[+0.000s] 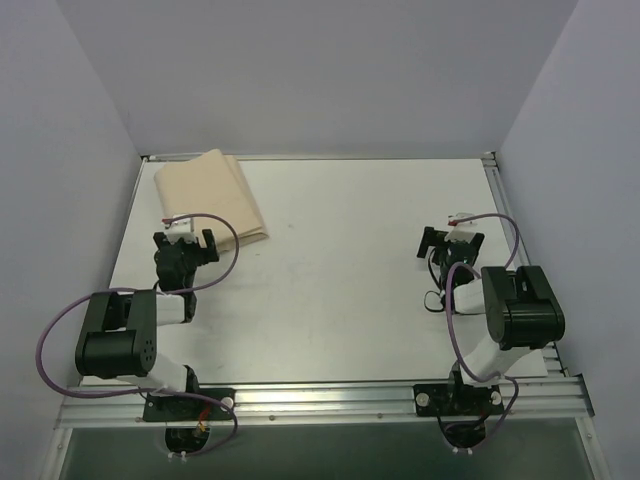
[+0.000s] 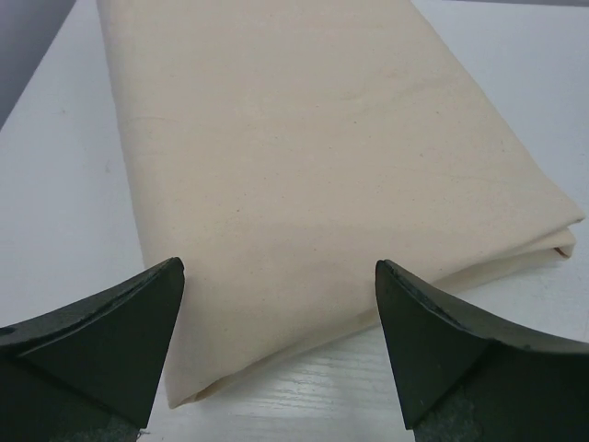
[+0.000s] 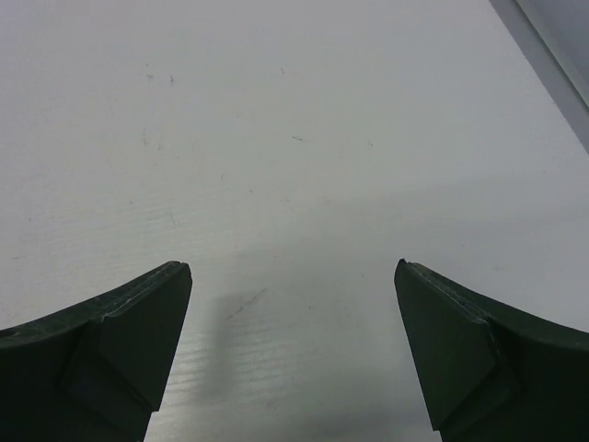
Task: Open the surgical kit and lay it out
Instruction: Move the surgical kit at the center of the board.
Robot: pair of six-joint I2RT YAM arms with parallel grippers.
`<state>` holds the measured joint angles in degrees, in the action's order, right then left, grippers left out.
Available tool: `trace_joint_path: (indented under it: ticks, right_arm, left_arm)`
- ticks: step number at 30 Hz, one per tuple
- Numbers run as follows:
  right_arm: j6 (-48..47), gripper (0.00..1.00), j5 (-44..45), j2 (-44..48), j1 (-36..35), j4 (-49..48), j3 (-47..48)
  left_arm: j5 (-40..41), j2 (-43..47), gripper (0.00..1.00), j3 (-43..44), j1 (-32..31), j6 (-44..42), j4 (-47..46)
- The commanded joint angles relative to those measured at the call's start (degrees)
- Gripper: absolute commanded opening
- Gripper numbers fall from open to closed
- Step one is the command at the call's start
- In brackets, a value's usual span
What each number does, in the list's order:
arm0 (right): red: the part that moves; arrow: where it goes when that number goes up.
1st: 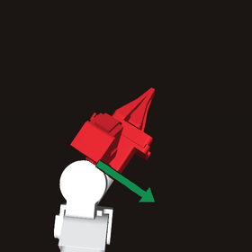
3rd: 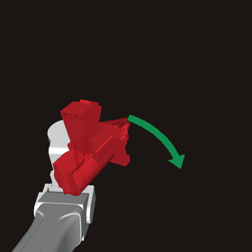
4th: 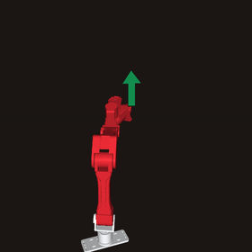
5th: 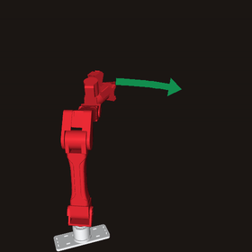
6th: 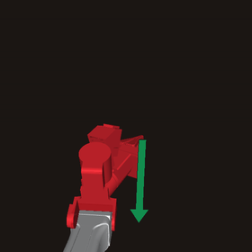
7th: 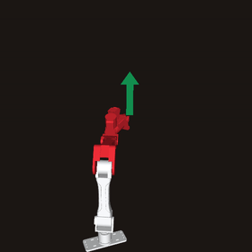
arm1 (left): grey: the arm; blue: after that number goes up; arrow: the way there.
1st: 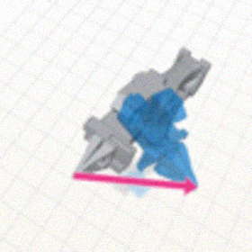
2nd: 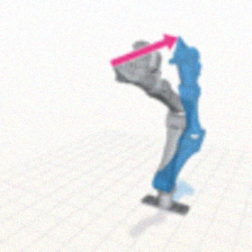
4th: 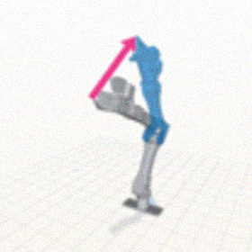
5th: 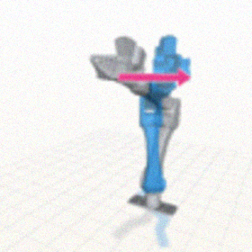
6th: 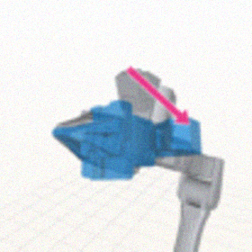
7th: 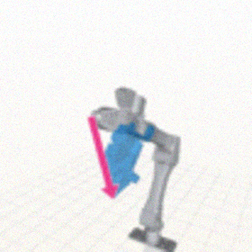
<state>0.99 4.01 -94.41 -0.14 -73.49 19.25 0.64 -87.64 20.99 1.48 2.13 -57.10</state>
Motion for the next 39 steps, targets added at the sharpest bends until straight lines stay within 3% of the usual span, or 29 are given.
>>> trace_joint_path:
  ticks: [1, 5, 7, 10, 12, 13, 16, 17, 18, 20, 22, 24, 27, 30, 39]
  right_arm:
    - [1.73, 1.0, 5.65, 4.75, -0.21, -8.77, -0.7]
    - [0.85, 1.0, 4.95, 9.24, -0.21, -4.57, -0.79]
    - [0.76, 1.0, 12.1, 11.52, -2.56, -1.15, 0.87]
    - [4.07, 1.0, 23.18, 15.3, -6.61, 10.0, 6.31]
    - [8.48, 1.0, 26.04, 19.24, -7.41, 24.22, 10.7]
    - [10.67, 1.0, 24.83, 20.4, -7.59, 34.46, 15.51]
    - [15.61, 1.0, 14.58, 21.81, -7.24, 43.59, 22.13]
    - [17.27, 1.0, 6.44, 21.55, -6.81, 42.74, 21.54]
    - [17.81, 1.0, 1.31, 21.03, -6.45, 40.38, 20.41]
    - [22.51, 1.0, -11.5, 20.24, -4.79, 29.24, 16.73]
    - [27.2, 1.0, -18.3, 15.77, -4.95, 20.46, 16.52]
    - [33.77, 1.0, -23.94, 8.5, -8.19, 18.91, 21.51]
    - [36.62, 1.0, -26.85, -0.21, -15.38, 17.94, 29.58]
    - [35.13, 1.0, -26.42, -8.56, -22.24, 23.39, 39.77]
    - [41.89, 0.94, -25.2, -28.78, -33.86, 27.17, 60.45]
  left_arm:
    - [7.32, 4.57, 0.94, 1.86, -0.24, 0.76, 1.98]
    - [20.16, 10.98, 0.94, 4.49, -2.86, 3.66, 11.29]
    - [22.2, 13.09, 0.94, 7.3, -3.06, 4.2, 17.88]
    - [22.29, 16.09, 0.94, 12.56, -3.23, 6.21, 27.47]
    - [24.13, 17.32, 0.94, 15.55, -3.67, 8.05, 34.64]
    - [25.71, 18.02, 0.94, 18.7, -3.93, 11.2, 37.3]
    - [35.19, 20.66, 0.94, 23.29, -3.85, 26.04, 51.26]
    - [37.39, 21.97, 0.94, 26.87, -3.59, 30.95, 56.61]
    - [37.32, 22.59, 0.94, 28.65, -3.24, 35.18, 68.15]
    - [33.92, 24.86, 0.94, 29.8, -2.01, 35.24, 69.67]
    - [24.37, 26.28, 0.94, 29.63, 0.52, 31.8, 69.05]
    - [22.3, 28.13, 0.94, 29.89, 0.9, 32.41, 71.06]
    - [21.6, 29.8, 0.94, 30.86, 1.34, 33.73, 75.28]
    - [19.22, 30.94, 0.94, 32.0, 1.51, 32.94, 78.96]
    - [13.34, 33.76, 0.95, 33.15, 1.6, 34.34, 85.49]
